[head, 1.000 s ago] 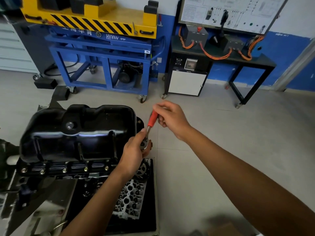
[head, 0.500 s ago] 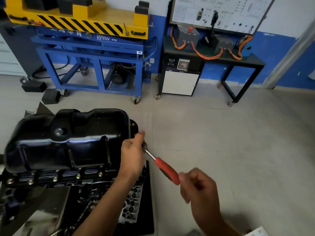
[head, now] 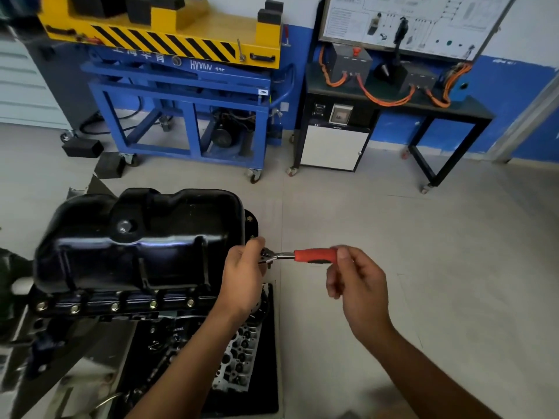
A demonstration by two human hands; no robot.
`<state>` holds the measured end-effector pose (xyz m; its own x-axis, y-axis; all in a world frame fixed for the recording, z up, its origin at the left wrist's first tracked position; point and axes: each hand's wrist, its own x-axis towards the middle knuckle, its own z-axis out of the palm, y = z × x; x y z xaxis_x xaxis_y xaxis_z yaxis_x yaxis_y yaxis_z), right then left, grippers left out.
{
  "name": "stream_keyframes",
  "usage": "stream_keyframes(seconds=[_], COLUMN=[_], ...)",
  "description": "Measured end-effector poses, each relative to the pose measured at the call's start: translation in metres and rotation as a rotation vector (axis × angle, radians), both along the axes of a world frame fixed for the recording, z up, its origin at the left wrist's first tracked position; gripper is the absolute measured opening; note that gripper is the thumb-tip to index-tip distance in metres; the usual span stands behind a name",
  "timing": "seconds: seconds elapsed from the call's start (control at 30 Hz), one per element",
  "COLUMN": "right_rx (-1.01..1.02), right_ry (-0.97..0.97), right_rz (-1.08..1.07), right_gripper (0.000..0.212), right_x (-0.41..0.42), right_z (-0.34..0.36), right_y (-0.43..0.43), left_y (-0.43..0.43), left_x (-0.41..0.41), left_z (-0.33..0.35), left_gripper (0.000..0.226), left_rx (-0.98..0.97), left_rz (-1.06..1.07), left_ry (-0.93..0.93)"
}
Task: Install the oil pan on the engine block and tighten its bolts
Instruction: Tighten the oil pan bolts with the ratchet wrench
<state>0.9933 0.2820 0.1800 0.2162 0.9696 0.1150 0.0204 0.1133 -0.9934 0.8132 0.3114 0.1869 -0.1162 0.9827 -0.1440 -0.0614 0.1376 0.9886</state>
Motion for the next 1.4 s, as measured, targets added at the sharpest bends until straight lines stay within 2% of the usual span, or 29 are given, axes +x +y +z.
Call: stream_keyframes(seconds=[0.23,0.33,0.43,0.67,0.87,0.93,1.0,1.13,1.27,1.37,1.4], right_rx=[-0.101,-0.105,-0.091,-0.046,-0.075,-0.063,-0.035,-0.006,-0.042,-0.081,-0.103], right_ry=[-0.1,-0.155,-0.182,-0.002,0.144,0.146,0.136,0.105,0.091,0.039,0.022], right_rz=[0.19,0.315,0.361,0.181,0.023,-0.034,-0.063,-0.027,0.018,0.047,0.056], right_gripper=[0.02,0.02,0.024,0.018,0.007,0.01,0.023,0.031,0.026,0.005,0.006], right_x=[-0.029,-0.051,-0.064,-0.034,-0.008,-0.008,-0.008,-0.009,0.0,0.005,0.005], right_z=[0.035,0.04,0.039,0.022,0.016,0.012,0.007,0.002,0.005,0.013,0.017], right_y=[0.098,0.124,0.134,0.088,0.022,0.001,-0.02,-0.049,-0.038,-0.013,-0.001], left_y=[-0.004,0.0,0.001,-0.003,-0.001,0.0,0.001,0.0,0.0,0.0,-0.001], left_x=[-0.003,-0.006,-0.007,-0.006,-0.002,0.001,0.004,0.006,0.006,0.004,0.003], left_z=[0.004,0.004,0.003,0.002,-0.005,-0.006,-0.005,-0.005,-0.009,-0.01,-0.011], left_gripper=[0.041,0.036,0.042,0.049,0.045,0.043,0.045,0.052,0.051,0.045,0.043], left_rx=[0.119,0.115,0.113,0.147,0.009,-0.012,0.01,0.09,0.103,0.087,0.086], left_rz=[-0.161,-0.175,-0.203,-0.178,0.01,0.035,0.039,0.026,0.038,0.015,-0.001], left_ry=[-0.01,-0.043,-0.032,-0.082,-0.133,-0.147,-0.142,-0.073,-0.069,-0.094,-0.096])
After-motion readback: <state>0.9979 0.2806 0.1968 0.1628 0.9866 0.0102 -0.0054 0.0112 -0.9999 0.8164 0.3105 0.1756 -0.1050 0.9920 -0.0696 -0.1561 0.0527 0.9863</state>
